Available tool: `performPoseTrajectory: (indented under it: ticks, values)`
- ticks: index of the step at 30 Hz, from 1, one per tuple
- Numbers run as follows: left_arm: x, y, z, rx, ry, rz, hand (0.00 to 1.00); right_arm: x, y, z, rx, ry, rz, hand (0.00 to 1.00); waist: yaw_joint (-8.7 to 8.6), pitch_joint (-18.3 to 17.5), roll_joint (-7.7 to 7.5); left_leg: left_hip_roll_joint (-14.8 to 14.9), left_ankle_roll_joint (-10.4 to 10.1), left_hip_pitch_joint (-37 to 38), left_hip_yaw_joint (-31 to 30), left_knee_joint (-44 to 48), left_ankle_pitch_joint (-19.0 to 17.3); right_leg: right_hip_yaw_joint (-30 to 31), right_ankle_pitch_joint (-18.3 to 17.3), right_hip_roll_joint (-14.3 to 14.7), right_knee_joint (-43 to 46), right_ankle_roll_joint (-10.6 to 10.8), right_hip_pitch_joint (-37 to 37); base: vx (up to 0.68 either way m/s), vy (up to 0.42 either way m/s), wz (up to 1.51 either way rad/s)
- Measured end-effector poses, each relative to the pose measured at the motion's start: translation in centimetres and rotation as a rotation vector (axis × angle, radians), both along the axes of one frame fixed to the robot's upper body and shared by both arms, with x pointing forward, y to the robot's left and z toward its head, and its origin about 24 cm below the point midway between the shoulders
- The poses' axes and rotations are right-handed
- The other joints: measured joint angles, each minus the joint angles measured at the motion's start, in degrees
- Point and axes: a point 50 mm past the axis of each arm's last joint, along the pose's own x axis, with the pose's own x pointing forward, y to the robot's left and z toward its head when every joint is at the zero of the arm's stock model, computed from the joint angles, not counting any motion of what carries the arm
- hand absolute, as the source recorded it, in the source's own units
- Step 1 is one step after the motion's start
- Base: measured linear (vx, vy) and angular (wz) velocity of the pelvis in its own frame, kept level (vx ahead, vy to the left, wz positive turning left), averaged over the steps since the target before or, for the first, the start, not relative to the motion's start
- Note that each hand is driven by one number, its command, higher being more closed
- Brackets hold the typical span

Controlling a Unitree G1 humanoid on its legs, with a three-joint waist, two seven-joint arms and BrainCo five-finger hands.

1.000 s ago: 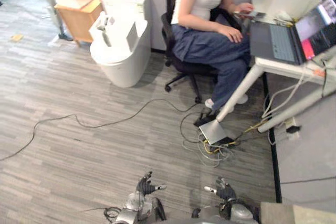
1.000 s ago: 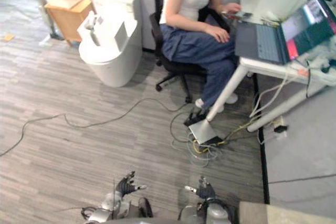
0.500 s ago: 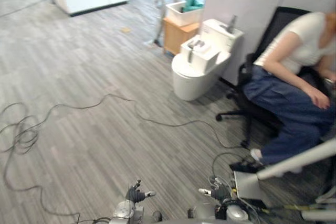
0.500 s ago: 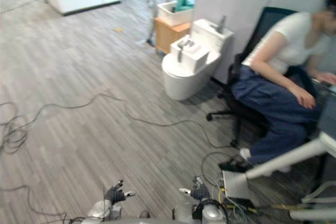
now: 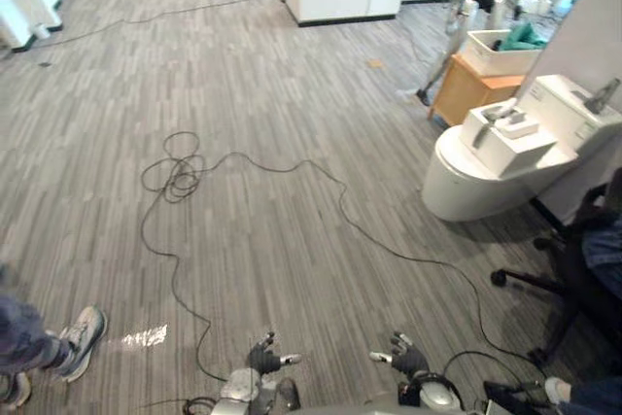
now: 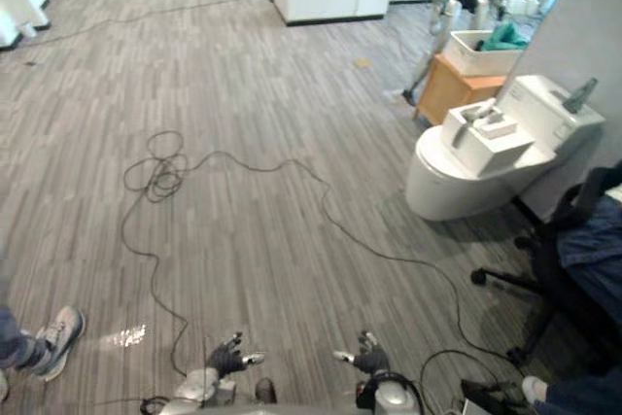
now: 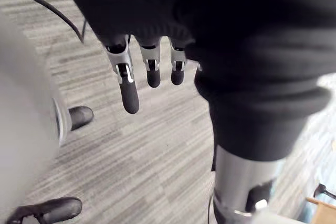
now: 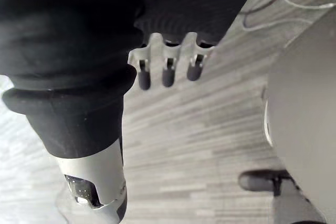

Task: Organize washtable

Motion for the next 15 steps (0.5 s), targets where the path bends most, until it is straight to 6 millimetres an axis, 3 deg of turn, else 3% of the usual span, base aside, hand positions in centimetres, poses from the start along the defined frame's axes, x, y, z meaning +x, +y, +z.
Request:
performPoseTrajectory:
  ticks: [3,13,14,15]
  values:
    - [-0.4,0.2,-0.2,0.005,0.020,0.002,0.00,-0.1,-0.5,-0.3,-0.012,0.032,0.010,0.00,0.12,-0.1,0.46,-1.3,0.8,2.6,-2.4,-6.3,3.7,-1.0,0.4,-0.1,-1.0,0.6,1.6,0.05,0.026,0.46]
    - [-0.8,1.5,-0.4,0.027,0.038,0.042,0.00,-1.2,-1.2,-1.1,-0.003,0.114,-0.028,0.00,0.16,0.1,-0.10,-2.7,0.9,4.1,-5.4,-6.6,3.6,-2.0,0.6,0.0,-5.6,0.3,6.2,0.02,0.009,0.17]
    - [-0.8,2.3,-0.4,0.031,0.039,0.082,0.00,-0.9,-1.2,-1.2,0.011,0.122,-0.040,0.00,0.12,1.5,-0.16,-2.2,-0.5,4.9,-6.2,-6.6,2.3,-3.1,1.1,1.0,-8.2,0.6,9.0,0.00,-0.009,0.04]
    - [-0.8,2.3,-0.4,0.031,0.039,0.082,0.00,-0.9,-1.2,-1.2,0.011,0.122,-0.040,0.00,0.11,1.5,-0.16,-2.2,-0.5,4.9,-6.3,-6.6,2.2,-3.0,1.1,1.0,-8.2,0.6,9.0,0.00,0.000,0.00]
